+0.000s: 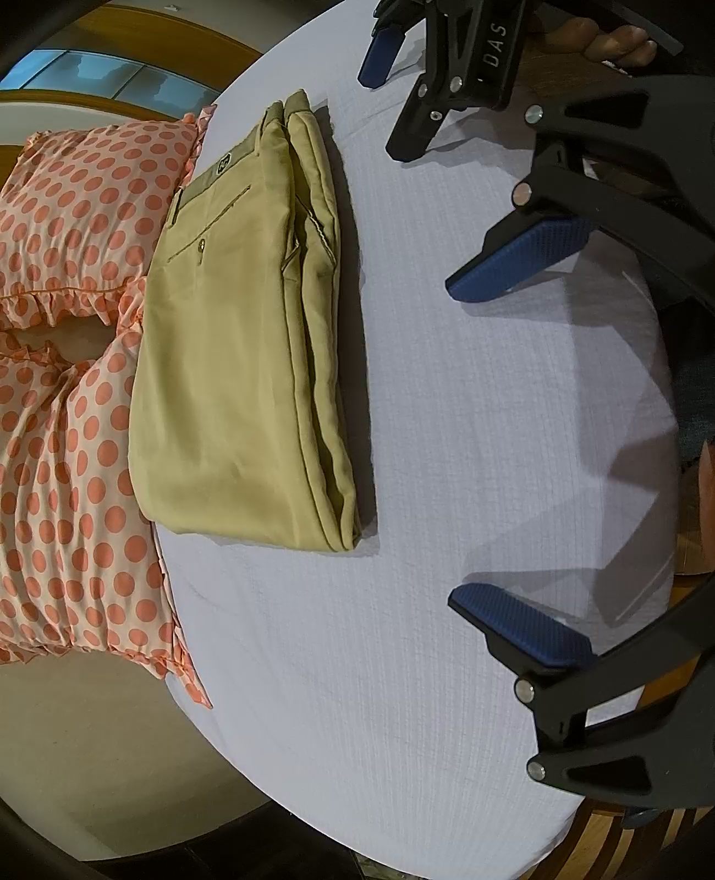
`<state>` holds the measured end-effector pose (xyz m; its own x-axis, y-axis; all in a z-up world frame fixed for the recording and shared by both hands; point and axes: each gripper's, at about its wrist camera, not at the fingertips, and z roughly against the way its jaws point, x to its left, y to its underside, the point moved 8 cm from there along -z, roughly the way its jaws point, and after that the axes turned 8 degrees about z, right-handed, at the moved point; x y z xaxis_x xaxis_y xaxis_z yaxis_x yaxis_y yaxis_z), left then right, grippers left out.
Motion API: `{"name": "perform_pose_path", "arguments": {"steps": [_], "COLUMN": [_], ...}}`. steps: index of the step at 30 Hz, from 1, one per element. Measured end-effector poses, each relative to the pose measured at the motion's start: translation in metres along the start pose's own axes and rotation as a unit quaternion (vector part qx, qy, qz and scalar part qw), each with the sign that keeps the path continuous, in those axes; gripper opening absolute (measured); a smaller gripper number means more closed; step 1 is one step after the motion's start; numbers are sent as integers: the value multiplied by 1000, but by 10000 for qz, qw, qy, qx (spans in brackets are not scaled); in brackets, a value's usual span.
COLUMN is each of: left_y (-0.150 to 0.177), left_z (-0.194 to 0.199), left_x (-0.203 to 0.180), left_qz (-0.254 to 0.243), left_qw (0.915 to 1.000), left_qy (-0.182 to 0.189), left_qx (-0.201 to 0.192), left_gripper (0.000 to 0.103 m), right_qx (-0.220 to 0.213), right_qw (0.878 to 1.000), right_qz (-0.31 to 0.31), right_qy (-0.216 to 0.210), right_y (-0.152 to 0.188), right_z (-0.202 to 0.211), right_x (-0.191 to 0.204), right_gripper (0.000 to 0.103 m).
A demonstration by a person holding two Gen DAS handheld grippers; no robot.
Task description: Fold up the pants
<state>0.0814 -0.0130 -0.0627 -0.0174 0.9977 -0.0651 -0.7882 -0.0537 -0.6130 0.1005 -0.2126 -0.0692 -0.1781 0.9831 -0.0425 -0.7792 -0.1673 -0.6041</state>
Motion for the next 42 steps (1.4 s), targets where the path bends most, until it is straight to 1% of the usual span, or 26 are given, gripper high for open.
{"name": "perform_pose_path", "arguments": {"steps": [42], "left_y": [0], "left_z": [-1], "left_x": [-2], "left_qz": [2], "left_qw": [10000], "left_qy": [-19], "left_qx": [60], "left_gripper": [101], "right_qx": [-4], "right_qw": [10000], "right_qz": [-27], "right_qy": [21], "right_y": [-1], "right_z": [-1], "right_x": [1], "right_gripper": [102]}}
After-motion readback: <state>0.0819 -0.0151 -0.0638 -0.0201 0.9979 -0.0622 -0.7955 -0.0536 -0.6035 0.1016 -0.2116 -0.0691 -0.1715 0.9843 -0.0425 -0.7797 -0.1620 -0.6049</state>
